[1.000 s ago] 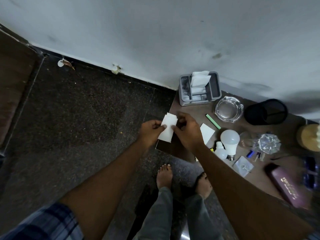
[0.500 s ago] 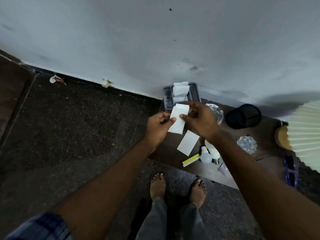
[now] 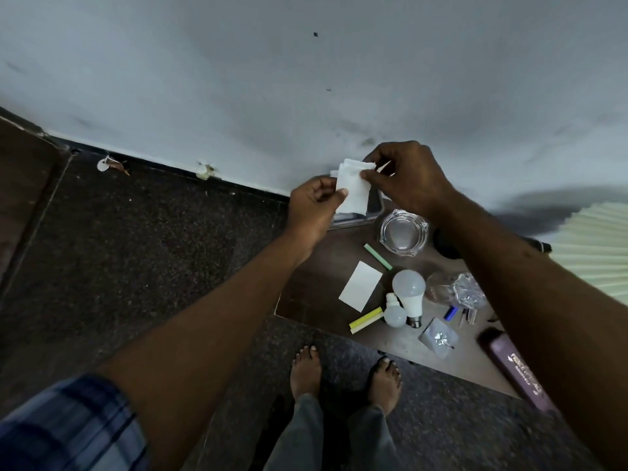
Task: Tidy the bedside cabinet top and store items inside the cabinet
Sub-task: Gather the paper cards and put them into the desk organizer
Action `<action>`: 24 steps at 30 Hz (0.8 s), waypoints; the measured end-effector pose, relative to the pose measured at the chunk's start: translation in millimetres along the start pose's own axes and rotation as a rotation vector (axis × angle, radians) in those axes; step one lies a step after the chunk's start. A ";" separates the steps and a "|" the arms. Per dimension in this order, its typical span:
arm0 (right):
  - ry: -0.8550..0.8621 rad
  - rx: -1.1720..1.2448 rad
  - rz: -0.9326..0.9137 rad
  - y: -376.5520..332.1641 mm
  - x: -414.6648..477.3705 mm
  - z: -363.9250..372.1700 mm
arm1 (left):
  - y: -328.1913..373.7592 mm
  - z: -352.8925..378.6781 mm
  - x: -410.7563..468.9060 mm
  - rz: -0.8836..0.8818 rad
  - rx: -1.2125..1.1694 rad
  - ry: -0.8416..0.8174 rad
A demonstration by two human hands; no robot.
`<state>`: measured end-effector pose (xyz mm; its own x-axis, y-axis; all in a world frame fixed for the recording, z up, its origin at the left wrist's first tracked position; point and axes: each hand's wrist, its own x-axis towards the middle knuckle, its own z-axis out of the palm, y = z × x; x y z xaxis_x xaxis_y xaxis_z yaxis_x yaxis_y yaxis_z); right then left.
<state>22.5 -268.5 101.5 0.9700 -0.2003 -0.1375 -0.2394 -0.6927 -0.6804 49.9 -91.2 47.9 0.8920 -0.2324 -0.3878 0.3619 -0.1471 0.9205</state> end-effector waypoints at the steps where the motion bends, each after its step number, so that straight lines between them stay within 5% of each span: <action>1: 0.023 -0.001 0.000 0.5 2.1 -2.0 | 1.1 2.1 1.4 0.000 0.002 0.003; 9: 0.240 0.015 0.125 16.2 8.7 -9.5 | 8.0 21.5 9.9 0.006 0.025 0.013; 24: 0.400 0.087 0.303 32.5 2.7 18.0 | 0.5 49.4 12.6 -0.029 0.070 -0.055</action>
<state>18.1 -279.1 66.0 0.7616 -0.6450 -0.0633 -0.4870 -0.5050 -0.7126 47.9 -141.7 41.1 0.8643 -0.2796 -0.4182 0.3660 -0.2207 0.9041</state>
